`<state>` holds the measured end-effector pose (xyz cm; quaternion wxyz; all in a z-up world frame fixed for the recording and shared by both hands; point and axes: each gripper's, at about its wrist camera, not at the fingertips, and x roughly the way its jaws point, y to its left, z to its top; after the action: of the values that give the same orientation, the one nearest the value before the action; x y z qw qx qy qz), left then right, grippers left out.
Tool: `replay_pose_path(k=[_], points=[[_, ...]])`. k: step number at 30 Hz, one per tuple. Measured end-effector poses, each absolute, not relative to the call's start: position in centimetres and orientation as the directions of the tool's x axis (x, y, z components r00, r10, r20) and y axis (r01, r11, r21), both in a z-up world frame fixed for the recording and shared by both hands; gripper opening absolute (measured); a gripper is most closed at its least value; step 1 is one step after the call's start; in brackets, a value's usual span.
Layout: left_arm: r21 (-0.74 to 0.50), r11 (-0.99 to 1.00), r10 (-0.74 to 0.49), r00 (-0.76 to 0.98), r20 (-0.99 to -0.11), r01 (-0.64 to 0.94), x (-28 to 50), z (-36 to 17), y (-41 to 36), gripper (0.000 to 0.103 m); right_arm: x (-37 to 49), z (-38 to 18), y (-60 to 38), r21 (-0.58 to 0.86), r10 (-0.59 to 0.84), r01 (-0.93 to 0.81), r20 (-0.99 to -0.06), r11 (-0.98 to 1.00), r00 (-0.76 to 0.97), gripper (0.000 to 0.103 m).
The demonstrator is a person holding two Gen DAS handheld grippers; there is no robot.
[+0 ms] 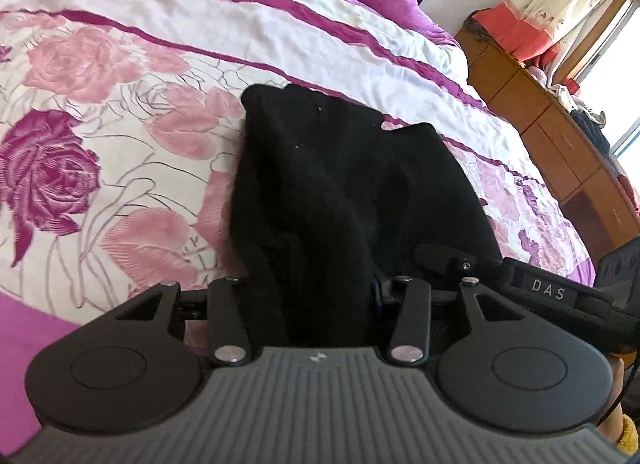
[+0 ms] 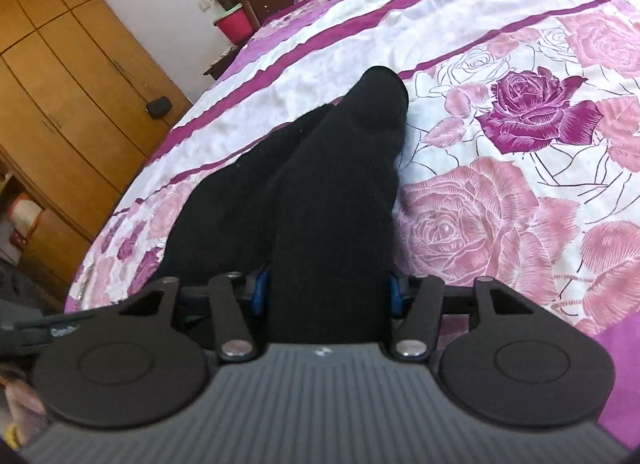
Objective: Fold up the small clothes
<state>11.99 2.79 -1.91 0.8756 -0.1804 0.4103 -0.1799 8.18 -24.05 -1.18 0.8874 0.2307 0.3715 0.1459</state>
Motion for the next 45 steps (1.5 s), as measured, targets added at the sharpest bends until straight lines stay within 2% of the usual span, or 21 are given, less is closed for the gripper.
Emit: replay_pose_path(k=[6, 9, 13, 16, 18, 21, 23, 26, 38, 42, 45], points=[[-0.347, 0.919, -0.377, 0.674, -0.635, 0.187, 10.4, 1.0, 2.7, 0.05, 6.7, 0.8, -23.8, 0.484, 0.379, -0.059, -0.599, 0.873, 0.705, 0.06], [-0.27, 0.942, -0.329, 0.709, -0.624, 0.199, 9.4, 2.9, 2.0, 0.05, 5.6, 2.5, -24.1, 0.416, 0.303, -0.053, -0.563, 0.908, 0.769, 0.058], [-0.236, 0.945, -0.322, 0.761, -0.563, 0.225, 8.7, 4.9, 1.3, 0.05, 5.2, 4.4, -23.7, 0.272, 0.184, -0.047, -0.502, 0.961, 0.845, 0.041], [-0.233, 0.936, -0.351, 0.76, -0.547, 0.265, 9.6, 5.0, 0.3, 0.051, 6.7, 3.8, -23.0, 0.232, 0.187, -0.067, -0.544, 0.97, 0.818, 0.033], [-0.251, 0.927, -0.373, 0.739, -0.562, 0.277, 10.9, 4.1, -0.2, 0.051, 7.6, 2.7, -22.4, 0.232, 0.193, -0.07, -0.567, 0.97, 0.801, 0.032], [-0.21, 0.956, -0.295, 0.696, -0.655, 0.207, 12.5, 1.6, -0.7, 0.051, 8.2, 1.5, -21.6, 0.218, 0.188, -0.071, -0.583, 0.973, 0.79, 0.033], [-0.204, 0.966, -0.256, 0.679, -0.688, 0.158, 13.0, 0.0, -0.2, 0.051, 8.3, 1.1, -21.3, 0.226, 0.204, -0.083, -0.587, 0.971, 0.783, 0.033], [-0.235, 0.964, -0.258, 0.676, -0.69, 0.129, 13.1, -0.8, 0.7, 0.051, 8.8, 0.8, -20.7, 0.214, 0.216, -0.107, -0.591, 0.971, 0.777, 0.033], [-0.185, 0.97, -0.241, 0.705, -0.667, 0.156, 12.4, 0.3, -0.1, 0.051, 7.8, 1.5, -20.3, 0.177, 0.182, -0.096, -0.577, 0.979, 0.796, 0.037], [-0.162, 0.975, -0.22, 0.713, -0.666, 0.15, 11.4, 1.4, -0.3, 0.052, 6.7, 2.2, -20.5, 0.203, 0.191, -0.091, -0.557, 0.975, 0.808, 0.053], [-0.16, 0.976, -0.216, 0.711, -0.669, 0.146, 10.4, 2.2, -0.2, 0.053, 5.7, 2.7, -20.4, 0.21, 0.19, -0.085, -0.554, 0.974, 0.81, 0.053]])
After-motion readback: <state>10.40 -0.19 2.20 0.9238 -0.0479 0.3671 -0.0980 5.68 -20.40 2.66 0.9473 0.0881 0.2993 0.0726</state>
